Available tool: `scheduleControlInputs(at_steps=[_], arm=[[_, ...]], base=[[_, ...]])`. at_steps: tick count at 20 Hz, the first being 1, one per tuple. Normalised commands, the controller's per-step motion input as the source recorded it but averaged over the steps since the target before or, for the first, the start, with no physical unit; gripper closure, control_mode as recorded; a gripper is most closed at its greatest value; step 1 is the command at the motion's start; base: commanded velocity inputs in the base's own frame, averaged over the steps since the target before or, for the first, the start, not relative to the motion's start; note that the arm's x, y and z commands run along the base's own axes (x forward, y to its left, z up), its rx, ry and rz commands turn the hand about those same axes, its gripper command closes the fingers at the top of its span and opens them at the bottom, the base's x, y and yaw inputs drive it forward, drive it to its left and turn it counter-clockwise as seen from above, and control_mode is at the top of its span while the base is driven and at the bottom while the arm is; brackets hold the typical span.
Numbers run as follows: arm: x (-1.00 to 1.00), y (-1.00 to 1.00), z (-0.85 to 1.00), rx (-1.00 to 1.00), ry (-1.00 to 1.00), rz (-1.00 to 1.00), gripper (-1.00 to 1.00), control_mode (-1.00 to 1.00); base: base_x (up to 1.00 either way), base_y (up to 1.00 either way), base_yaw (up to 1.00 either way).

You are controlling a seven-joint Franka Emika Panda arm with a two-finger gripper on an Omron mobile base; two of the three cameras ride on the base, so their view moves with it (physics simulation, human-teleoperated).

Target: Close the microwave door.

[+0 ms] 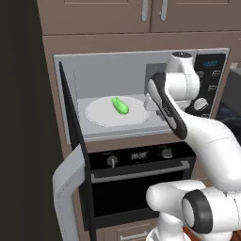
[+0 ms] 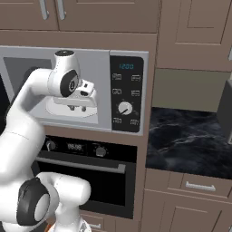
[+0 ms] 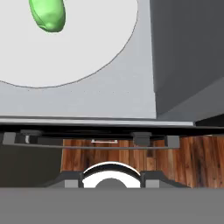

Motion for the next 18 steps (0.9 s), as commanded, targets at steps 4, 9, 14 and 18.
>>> scheduleControlInputs(at_steps=[4,9,14,18], arm=[[-0.59,0.06,0.0,0.0,-0.05,0.0,-1.0,-1.0],[-1.0,0.26,0.0,0.02,-0.12,0.02,-1.0,-1.0],[-0.81,0.34,0.0,0.0,-0.15,0.11,-1.0,-1.0],[-0.58,0.34,0.0,0.0,-0.19,0.08,-1.0,-1.0]], base=[[0.0,0.0,0.0],[0.0,0.0,0.0],[0.0,0.0,0.0],[0.0,0.0,0.0]])
